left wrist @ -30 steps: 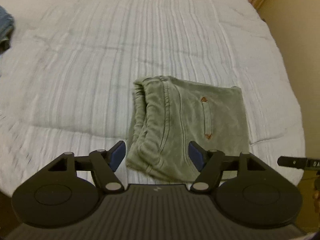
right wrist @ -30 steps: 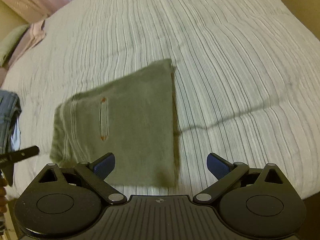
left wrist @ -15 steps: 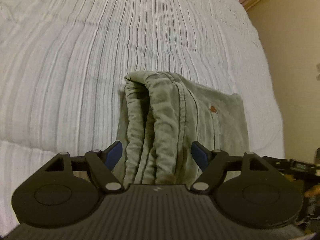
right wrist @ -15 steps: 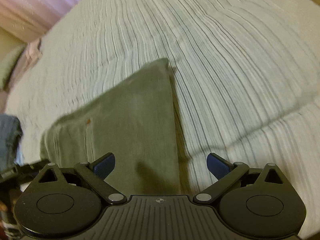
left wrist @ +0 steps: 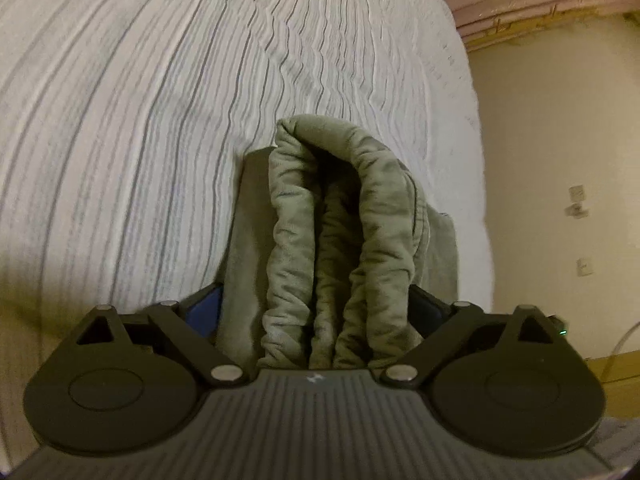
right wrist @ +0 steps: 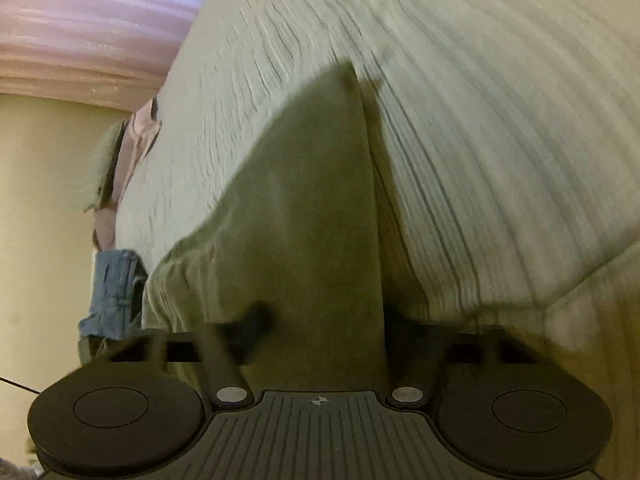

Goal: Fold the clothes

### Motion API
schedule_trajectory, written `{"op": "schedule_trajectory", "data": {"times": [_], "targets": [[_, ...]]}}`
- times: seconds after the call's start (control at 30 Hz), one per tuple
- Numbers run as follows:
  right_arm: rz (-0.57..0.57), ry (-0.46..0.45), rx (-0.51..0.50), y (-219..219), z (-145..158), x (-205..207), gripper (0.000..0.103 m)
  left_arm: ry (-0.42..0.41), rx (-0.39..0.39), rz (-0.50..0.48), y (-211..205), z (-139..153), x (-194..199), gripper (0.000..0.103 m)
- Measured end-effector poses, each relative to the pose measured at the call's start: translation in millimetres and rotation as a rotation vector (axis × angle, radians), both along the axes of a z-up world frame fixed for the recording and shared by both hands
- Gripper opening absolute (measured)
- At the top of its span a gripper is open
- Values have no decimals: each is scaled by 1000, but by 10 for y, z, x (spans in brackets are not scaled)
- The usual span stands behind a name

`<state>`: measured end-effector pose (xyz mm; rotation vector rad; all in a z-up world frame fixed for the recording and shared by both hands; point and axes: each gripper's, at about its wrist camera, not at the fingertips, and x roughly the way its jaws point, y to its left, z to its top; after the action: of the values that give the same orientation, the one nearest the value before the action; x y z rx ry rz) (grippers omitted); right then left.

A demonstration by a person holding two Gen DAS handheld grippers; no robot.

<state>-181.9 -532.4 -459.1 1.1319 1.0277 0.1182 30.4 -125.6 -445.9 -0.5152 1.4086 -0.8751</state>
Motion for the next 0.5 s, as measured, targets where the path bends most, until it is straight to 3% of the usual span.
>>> {"op": "schedule_trajectory", "data": {"times": [0.03, 0.1, 0.2, 0.33, 0.5], "targets": [[-7, 1, 13, -8, -21, 4, 55, 3, -9, 1, -4, -16, 4, 90], [-8, 3, 25, -27, -36, 9, 41, -4, -5, 4, -17, -19, 0, 84], [-15, 6, 56, -57, 38, 14, 27, -23, 17, 18, -34, 43, -42, 69], [-6, -7, 61, -115, 242, 59, 23, -71, 70, 35, -113, 273, -154, 59], [-74, -69, 59, -551, 480, 18, 23, -126, 91, 32, -396, 703, -205, 57]]}}
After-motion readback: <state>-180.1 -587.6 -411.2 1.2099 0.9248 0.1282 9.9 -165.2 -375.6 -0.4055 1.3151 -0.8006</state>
